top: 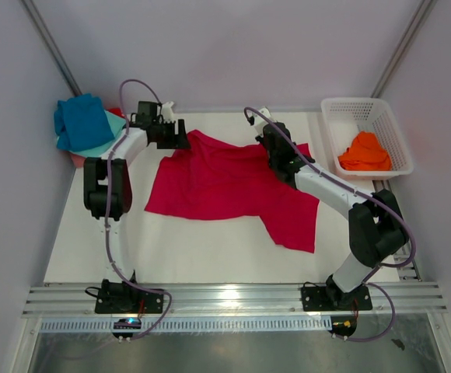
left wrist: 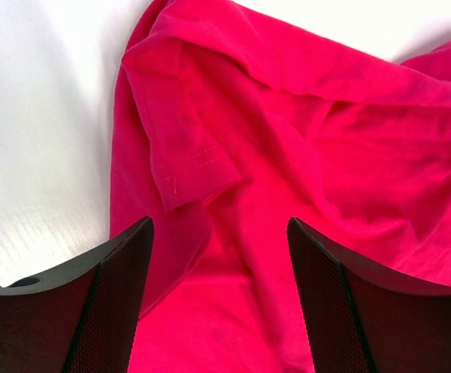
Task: Fold and stack the t-shirts
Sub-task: Flatten the tshirt out
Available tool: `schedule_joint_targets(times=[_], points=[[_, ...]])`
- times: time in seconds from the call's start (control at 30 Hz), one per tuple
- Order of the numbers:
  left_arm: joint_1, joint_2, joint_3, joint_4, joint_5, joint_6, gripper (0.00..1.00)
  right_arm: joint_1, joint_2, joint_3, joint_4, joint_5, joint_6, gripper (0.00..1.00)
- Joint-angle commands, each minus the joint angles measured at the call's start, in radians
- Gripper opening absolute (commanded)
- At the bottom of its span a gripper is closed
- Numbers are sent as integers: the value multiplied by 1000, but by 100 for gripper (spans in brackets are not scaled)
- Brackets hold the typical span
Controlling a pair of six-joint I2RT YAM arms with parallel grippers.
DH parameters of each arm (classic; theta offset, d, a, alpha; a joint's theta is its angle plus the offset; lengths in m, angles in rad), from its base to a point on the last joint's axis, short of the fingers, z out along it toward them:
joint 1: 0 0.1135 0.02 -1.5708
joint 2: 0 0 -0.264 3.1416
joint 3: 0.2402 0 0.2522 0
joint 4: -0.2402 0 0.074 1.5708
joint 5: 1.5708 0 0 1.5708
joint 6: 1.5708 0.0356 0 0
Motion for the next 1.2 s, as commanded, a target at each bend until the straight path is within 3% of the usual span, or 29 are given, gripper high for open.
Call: schedule_joint_targets(times=[0.0, 1.17], points=[[1, 20, -1, 51, 22, 21, 71, -2, -1, 16, 16, -1, 17, 3], [-1, 74, 126, 51, -29, 71, 67, -2, 17, 15, 22, -6, 17, 3]])
